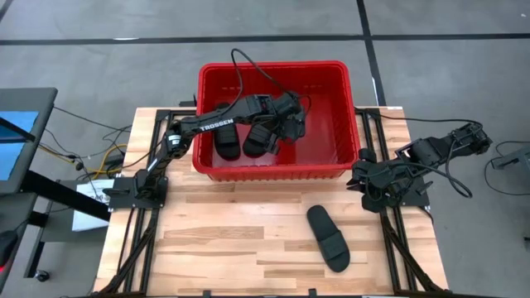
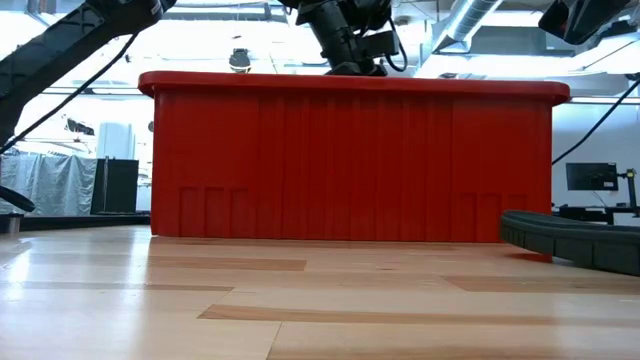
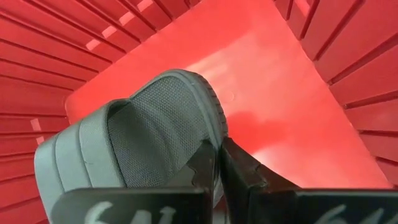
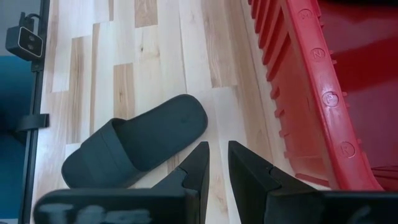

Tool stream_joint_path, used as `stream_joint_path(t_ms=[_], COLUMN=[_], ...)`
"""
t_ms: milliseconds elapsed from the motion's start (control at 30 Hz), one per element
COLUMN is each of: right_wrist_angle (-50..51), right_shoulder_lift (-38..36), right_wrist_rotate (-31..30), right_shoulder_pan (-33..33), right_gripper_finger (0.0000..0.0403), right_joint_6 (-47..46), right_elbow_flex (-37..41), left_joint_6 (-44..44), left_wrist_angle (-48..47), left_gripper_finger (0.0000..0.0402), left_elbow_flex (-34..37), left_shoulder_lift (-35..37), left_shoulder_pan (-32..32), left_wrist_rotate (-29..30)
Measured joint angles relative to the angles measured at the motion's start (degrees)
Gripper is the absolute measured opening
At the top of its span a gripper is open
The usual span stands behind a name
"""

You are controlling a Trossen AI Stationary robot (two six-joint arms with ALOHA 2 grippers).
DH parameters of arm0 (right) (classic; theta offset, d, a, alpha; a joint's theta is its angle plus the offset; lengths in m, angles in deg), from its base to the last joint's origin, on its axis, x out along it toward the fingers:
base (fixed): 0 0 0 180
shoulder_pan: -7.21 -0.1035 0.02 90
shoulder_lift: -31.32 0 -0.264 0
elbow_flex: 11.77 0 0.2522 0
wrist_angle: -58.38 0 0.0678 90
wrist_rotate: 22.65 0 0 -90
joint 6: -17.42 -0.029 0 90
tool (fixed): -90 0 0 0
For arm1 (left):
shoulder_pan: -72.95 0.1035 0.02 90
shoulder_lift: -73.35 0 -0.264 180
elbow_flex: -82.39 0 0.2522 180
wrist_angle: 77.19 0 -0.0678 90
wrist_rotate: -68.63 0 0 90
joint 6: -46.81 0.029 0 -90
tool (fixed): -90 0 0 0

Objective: Pick and place slides into bin
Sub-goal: Put the black slipper into the red bin

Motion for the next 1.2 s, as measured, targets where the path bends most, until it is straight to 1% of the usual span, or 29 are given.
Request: stream_joint_path(t_ms=[900, 1200], right_wrist_angle=[0.0, 0.1], right_shoulder_lift=[0.0, 0.0], right_wrist_rotate=[0.0, 0.0], right_shoulder_pan=[0.0, 0.0], right_gripper_finger=[0.0052, 0.0052], right_joint_6=[0.0, 0.0], right_elbow_flex=[0.0, 0.0], left_joint_6=[-0.1, -0.1], left_wrist_angle=[-0.1, 0.0], left_gripper_finger=[0.0, 0.0], left_elbow_flex=[0.0, 0.0], left_shoulder_lift=[0.0, 0.0], left_shoulder_pan=[0.0, 0.0], left_wrist_rotate=[0.0, -1.1])
